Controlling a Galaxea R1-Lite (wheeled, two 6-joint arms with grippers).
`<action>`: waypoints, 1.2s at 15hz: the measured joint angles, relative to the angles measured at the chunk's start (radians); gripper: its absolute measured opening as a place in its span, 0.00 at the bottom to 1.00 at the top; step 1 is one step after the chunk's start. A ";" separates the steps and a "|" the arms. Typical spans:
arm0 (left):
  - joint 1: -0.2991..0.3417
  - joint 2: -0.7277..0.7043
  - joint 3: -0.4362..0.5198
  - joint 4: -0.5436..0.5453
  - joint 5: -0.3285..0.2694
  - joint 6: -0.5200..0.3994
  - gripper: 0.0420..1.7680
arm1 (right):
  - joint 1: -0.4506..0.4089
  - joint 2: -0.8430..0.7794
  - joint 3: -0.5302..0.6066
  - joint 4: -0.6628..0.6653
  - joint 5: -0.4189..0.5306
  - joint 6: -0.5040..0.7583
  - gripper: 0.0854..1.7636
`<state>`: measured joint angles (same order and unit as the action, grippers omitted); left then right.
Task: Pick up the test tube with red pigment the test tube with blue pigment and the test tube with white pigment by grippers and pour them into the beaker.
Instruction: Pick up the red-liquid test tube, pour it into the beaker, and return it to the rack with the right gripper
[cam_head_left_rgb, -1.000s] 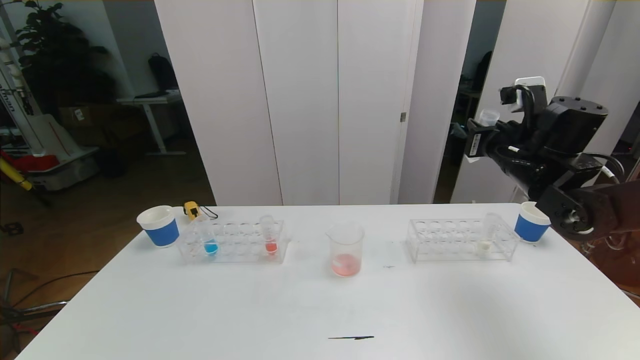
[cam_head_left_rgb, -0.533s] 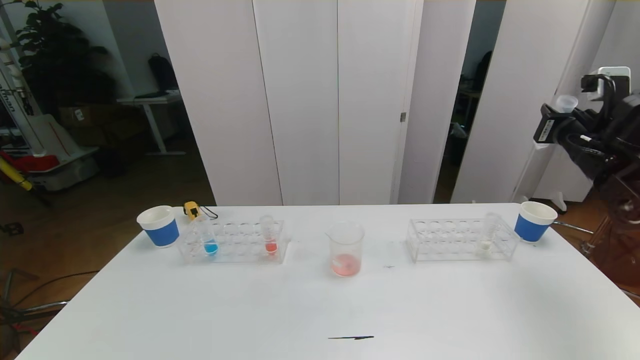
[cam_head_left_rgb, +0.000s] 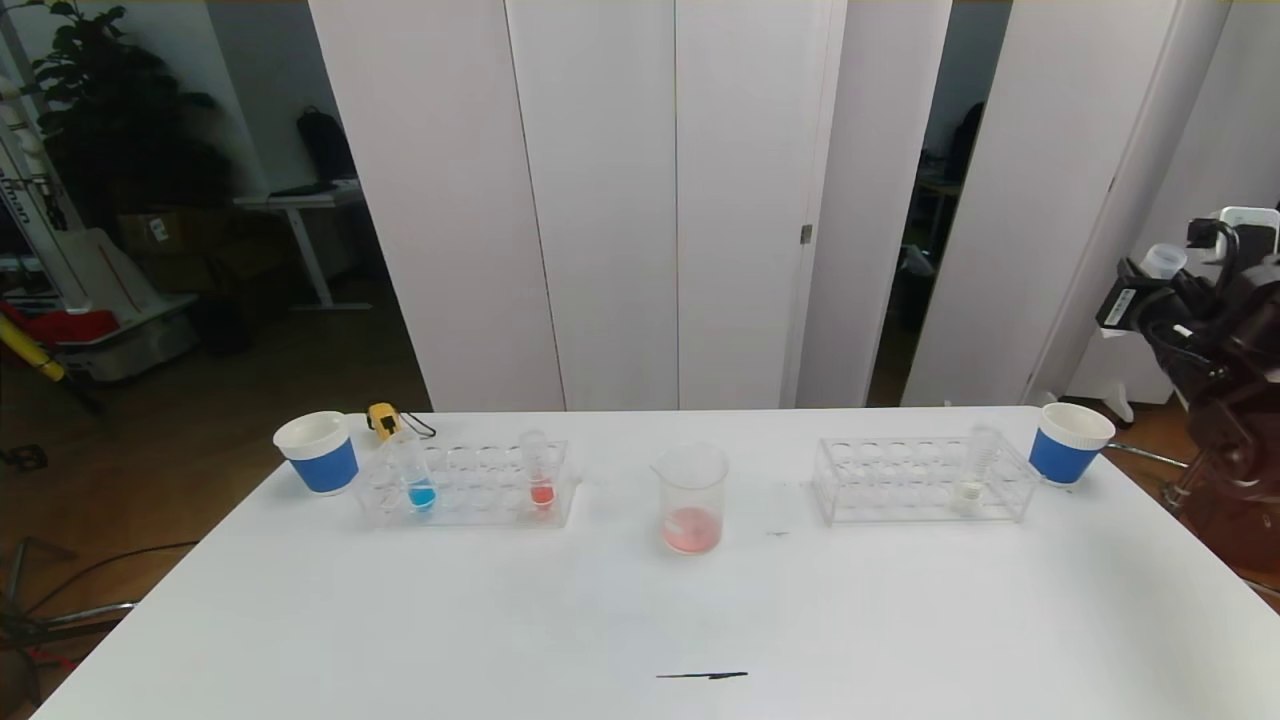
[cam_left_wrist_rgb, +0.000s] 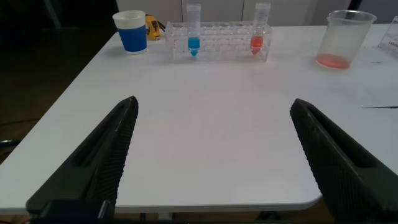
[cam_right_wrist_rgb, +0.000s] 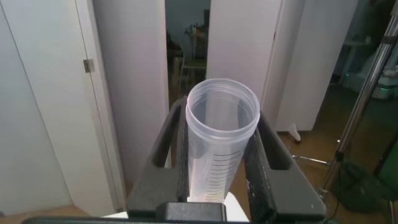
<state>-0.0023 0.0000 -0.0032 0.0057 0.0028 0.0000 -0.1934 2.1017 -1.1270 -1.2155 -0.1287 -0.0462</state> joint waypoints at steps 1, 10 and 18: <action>0.000 0.000 0.000 0.000 0.000 0.000 0.99 | -0.004 0.027 0.001 -0.008 -0.001 0.008 0.30; 0.000 0.000 0.000 0.000 0.000 0.000 0.99 | -0.069 0.236 -0.020 -0.035 0.002 0.031 0.30; 0.000 0.000 0.000 0.000 0.000 0.000 0.99 | -0.071 0.293 -0.009 -0.029 0.002 0.062 0.30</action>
<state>-0.0023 0.0000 -0.0032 0.0062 0.0028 0.0000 -0.2649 2.3949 -1.1362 -1.2440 -0.1264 0.0157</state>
